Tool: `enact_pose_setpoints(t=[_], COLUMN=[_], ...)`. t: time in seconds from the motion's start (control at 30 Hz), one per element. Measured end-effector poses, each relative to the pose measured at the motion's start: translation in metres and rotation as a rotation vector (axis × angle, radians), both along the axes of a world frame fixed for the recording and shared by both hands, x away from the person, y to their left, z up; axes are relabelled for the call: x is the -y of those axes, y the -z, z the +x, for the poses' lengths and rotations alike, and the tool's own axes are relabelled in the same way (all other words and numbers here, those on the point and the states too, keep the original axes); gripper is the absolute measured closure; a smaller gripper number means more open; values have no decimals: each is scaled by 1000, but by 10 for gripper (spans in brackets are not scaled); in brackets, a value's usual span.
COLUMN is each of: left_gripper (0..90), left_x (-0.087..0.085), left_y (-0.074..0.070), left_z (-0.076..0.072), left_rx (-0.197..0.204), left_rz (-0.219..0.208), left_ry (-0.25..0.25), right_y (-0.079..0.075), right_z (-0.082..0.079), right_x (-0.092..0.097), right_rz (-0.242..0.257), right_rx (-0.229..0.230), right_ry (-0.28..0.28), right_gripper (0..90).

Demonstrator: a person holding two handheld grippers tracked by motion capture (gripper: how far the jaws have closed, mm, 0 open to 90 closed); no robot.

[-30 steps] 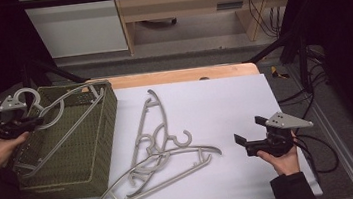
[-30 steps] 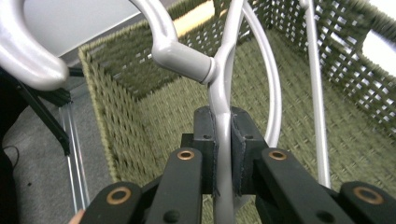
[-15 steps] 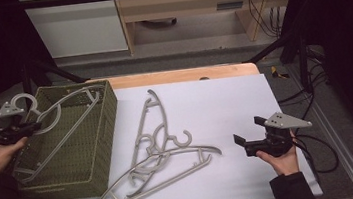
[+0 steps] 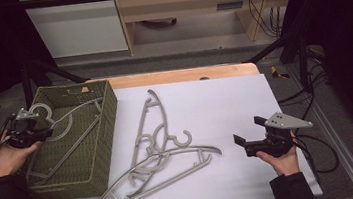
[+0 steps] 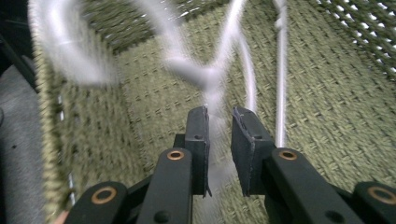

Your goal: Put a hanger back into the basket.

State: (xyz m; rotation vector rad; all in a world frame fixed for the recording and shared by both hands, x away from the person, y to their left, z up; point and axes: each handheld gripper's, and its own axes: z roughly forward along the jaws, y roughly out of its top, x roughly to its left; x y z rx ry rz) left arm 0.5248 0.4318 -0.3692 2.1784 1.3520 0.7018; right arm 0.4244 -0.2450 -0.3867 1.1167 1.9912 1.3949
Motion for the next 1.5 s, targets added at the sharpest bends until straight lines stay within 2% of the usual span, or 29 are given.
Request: enact_pose_setpoints(t=[0.1, 0.2, 0.27, 0.43, 0.6, 0.77, 0.9, 1.03, 1.13, 1.5], left_gripper=[732, 679, 604, 446, 331, 271, 223, 186, 162, 155], left_x=[-5, -2, 2, 23, 45, 72, 94, 118, 131, 181], left_y=[-7, -16, -20, -30, -33, -28, -22, -17, -14, -13], left_z=[-9, -23, -30, -50, -65, -76, -82, -86, -88, -94], left_rx=[40, 99, 126, 186, 230, 255, 257, 237, 222, 181], left_rz=[-49, -126, -153, -250, -323, -363, -386, -368, -366, -322], left_ry=[-20, -10, 3, 65, 127, 185, 236, 294, 317, 427], right_y=[-1, -2, -2, -1, -2, -2, -3, -4, -4, -6], right_z=[-1, -1, -1, -1, -1, -1, -2, -3, -3, -4], right_x=[1, 2, 2, 1, 1, 2, 3, 5, 5, 6], right_rz=[-1, 7, 5, 1, 17, 22, 21, 24, 24, 24], right_rx=[1, 6, 6, 4, 5, 4, 9, 13, 14, 17], right_ry=[-2, 3, 4, -3, 0, -1, 1, 5, 6, 2], right_gripper=[37, 37, 37, 36, 37, 36, 36, 36, 35, 34])
